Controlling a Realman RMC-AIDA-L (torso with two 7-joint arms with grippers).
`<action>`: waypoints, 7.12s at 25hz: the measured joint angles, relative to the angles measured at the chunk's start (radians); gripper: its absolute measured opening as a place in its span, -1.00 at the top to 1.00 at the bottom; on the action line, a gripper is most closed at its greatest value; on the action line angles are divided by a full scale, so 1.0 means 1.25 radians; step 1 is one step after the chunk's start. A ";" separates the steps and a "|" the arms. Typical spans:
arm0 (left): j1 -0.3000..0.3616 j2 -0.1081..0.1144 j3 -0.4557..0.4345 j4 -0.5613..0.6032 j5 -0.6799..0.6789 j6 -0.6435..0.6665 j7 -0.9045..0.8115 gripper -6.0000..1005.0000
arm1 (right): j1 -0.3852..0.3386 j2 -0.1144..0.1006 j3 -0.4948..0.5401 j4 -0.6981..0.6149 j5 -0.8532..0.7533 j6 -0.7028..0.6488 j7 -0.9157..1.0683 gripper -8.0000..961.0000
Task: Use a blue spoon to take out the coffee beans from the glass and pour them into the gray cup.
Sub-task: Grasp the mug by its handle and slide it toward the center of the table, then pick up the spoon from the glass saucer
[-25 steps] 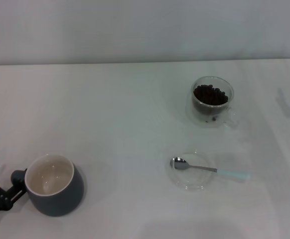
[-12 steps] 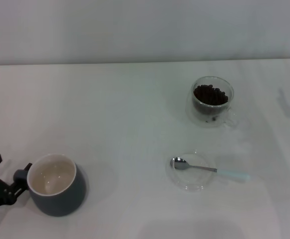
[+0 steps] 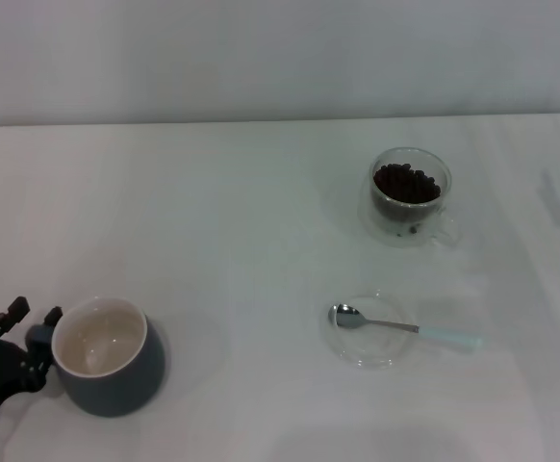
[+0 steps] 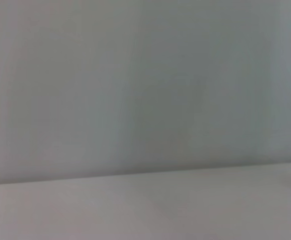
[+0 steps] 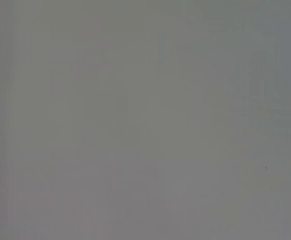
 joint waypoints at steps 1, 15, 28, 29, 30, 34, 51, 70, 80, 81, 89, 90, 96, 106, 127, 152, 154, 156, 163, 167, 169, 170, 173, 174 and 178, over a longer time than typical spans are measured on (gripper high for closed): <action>0.000 0.000 0.000 0.003 -0.006 0.000 0.006 -0.18 | 0.001 0.000 -0.002 0.000 0.000 0.000 0.000 -0.82; -0.018 -0.002 0.000 0.103 -0.068 -0.037 0.106 0.71 | 0.007 0.001 -0.001 0.000 0.000 0.002 0.000 -0.82; -0.052 -0.004 0.003 0.166 -0.068 -0.094 0.122 0.77 | 0.007 0.002 -0.005 0.001 0.001 -0.013 0.000 -0.82; -0.054 -0.004 0.003 0.169 -0.066 -0.098 0.122 0.77 | 0.007 0.002 -0.005 0.002 0.001 -0.014 0.000 -0.82; -0.056 -0.004 0.004 0.172 -0.065 -0.102 0.122 0.77 | 0.007 0.002 -0.005 0.003 0.000 -0.015 0.000 -0.82; -0.061 -0.004 0.006 0.181 -0.063 -0.118 0.122 0.78 | 0.004 0.003 -0.005 0.006 0.000 -0.019 0.000 -0.82; -0.057 -0.002 0.008 0.189 -0.029 -0.124 0.148 0.50 | -0.005 0.005 -0.019 0.008 0.000 -0.048 0.000 -0.82; -0.046 -0.003 0.008 0.185 -0.020 -0.119 0.150 -0.49 | -0.002 0.004 -0.025 0.006 0.000 -0.050 0.000 -0.82; -0.026 -0.002 0.007 0.188 -0.020 -0.116 0.150 -0.62 | 0.001 0.002 -0.033 0.002 0.000 -0.060 0.000 -0.82; -0.022 -0.003 0.006 0.188 -0.020 -0.115 0.150 -0.62 | 0.001 0.002 -0.035 0.002 0.000 -0.062 0.000 -0.82; 0.027 -0.002 0.008 0.190 -0.021 -0.091 0.150 -0.62 | 0.002 0.003 -0.034 0.002 0.000 -0.063 0.000 -0.82; 0.036 -0.001 0.008 0.189 -0.021 -0.080 0.150 -0.62 | 0.002 0.003 -0.032 0.002 0.000 -0.064 0.000 -0.82; 0.090 -0.002 0.000 0.185 -0.039 -0.002 0.151 -0.63 | -0.003 0.003 -0.027 0.002 0.006 -0.071 0.000 -0.82; 0.120 0.000 0.000 0.162 -0.187 0.119 0.152 -0.63 | -0.054 0.002 -0.014 0.009 0.009 -0.100 0.082 -0.82; 0.039 0.005 -0.002 0.064 -0.433 0.128 0.079 -0.60 | -0.184 -0.009 -0.133 0.182 0.000 -0.208 0.601 -0.81; -0.049 0.002 0.006 0.070 -0.428 0.022 0.078 -0.60 | -0.180 -0.004 -0.078 0.352 -0.216 -0.131 0.592 -0.62; -0.053 0.002 0.006 0.070 -0.428 0.022 0.078 -0.60 | -0.181 -0.003 -0.074 0.361 -0.225 -0.128 0.584 -0.62; -0.057 0.002 0.006 0.069 -0.427 0.022 0.078 -0.60 | -0.183 -0.003 -0.066 0.382 -0.227 -0.130 0.555 -0.63; -0.073 0.004 0.006 0.064 -0.424 0.021 0.083 -0.60 | -0.202 -0.002 -0.021 0.454 -0.234 -0.140 0.423 -0.60; -0.082 0.005 0.007 0.063 -0.411 0.020 0.083 -0.60 | -0.204 -0.001 0.011 0.467 -0.269 -0.114 0.383 -0.59; -0.085 0.005 0.007 0.062 -0.403 0.020 0.083 -0.60 | -0.204 -0.001 0.027 0.466 -0.294 -0.094 0.381 -0.59; -0.085 0.005 0.007 0.062 -0.401 0.020 0.083 -0.60 | -0.204 -0.001 0.032 0.465 -0.304 -0.090 0.381 -0.58; -0.089 0.005 0.007 0.064 -0.400 0.020 0.083 -0.60 | -0.203 -0.001 0.036 0.463 -0.323 -0.088 0.380 -0.57; -0.091 0.005 0.007 0.064 -0.400 0.020 0.084 -0.60 | -0.202 -0.001 0.036 0.462 -0.329 -0.086 0.380 -0.57; -0.100 0.006 0.007 0.064 -0.396 0.020 0.083 -0.60 | -0.196 0.000 0.056 0.459 -0.363 -0.061 0.377 -0.56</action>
